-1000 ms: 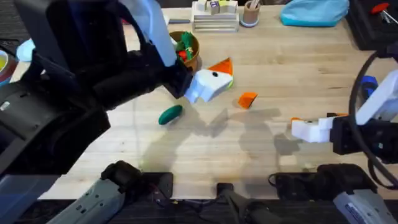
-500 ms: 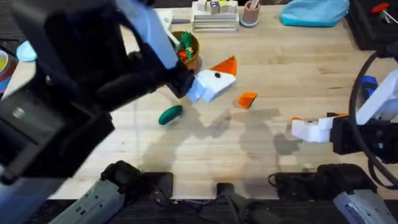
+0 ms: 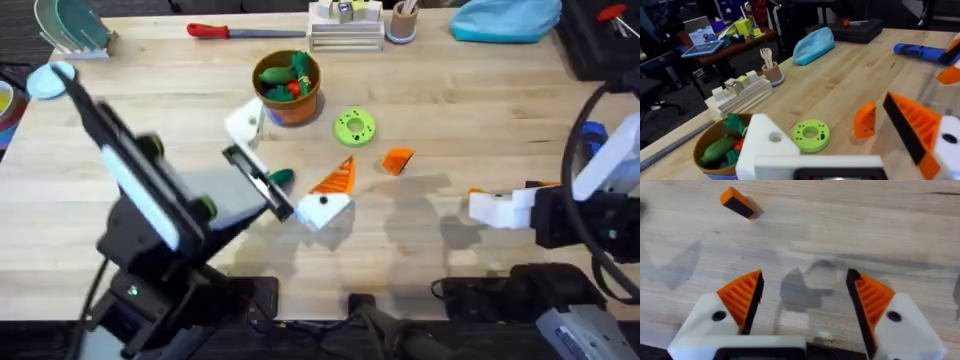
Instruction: Pick up the gripper from the table and insert it into the empty holder that is missing its gripper. Then pick up a screw, insert it into the mounting hole, and use the screwdriver to tighten it. Finally, clean up the table by picking up the vegetable and placing it into the bucket.
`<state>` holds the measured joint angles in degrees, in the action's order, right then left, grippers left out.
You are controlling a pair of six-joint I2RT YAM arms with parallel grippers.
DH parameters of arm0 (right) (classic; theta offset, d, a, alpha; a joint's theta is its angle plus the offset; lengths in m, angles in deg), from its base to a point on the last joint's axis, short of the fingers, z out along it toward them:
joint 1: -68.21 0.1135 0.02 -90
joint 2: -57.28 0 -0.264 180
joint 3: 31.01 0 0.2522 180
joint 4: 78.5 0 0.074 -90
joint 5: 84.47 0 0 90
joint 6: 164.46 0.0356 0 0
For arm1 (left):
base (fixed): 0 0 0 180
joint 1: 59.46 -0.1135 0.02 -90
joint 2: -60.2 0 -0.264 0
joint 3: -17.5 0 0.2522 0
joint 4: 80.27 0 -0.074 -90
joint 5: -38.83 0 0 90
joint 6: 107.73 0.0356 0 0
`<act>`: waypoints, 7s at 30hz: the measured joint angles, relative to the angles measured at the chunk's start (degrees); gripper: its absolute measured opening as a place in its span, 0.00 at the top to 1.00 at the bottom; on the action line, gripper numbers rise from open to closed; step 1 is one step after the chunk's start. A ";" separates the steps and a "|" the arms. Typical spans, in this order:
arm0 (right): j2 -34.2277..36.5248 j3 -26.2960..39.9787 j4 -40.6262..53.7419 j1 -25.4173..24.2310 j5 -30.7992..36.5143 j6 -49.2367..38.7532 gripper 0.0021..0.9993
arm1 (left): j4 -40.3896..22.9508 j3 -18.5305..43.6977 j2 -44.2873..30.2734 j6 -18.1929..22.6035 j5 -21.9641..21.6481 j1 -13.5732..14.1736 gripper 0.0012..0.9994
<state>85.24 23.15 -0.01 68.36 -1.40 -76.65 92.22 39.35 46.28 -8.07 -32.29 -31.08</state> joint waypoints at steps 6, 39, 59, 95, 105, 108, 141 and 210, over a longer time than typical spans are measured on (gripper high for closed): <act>0.00 0.00 0.00 0.00 0.00 0.01 0.01 | -2.19 -7.83 12.86 -3.61 0.06 0.00 0.01; 0.00 0.00 0.00 0.00 0.00 0.01 0.01 | -9.45 -7.74 13.60 -6.09 0.22 0.00 0.01; 0.00 0.00 -0.66 0.00 0.00 0.01 0.01 | -9.43 -7.74 13.60 -6.07 0.38 0.00 0.01; 25.82 9.08 -16.39 20.96 -4.58 -0.57 0.01 | -9.17 -7.74 13.60 -11.06 8.55 0.00 0.01; 39.51 10.21 -20.62 28.24 2.62 -2.92 0.01 | -9.17 -7.74 13.61 -13.22 8.55 -0.01 0.01; 43.18 10.21 -23.25 28.24 3.10 -3.95 0.01 | -9.17 -7.74 13.61 -13.24 8.55 0.00 0.01; 48.92 10.21 -25.97 28.24 5.62 -5.16 0.53 | -9.17 -7.74 13.62 -13.24 8.35 0.00 0.01; 58.41 7.85 -65.18 26.43 -60.12 38.46 0.99 | -9.23 -7.74 13.61 -13.44 5.98 -0.02 0.01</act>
<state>143.66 31.00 -65.18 94.79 -61.53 -38.19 82.99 31.60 59.89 -21.50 -26.31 -31.10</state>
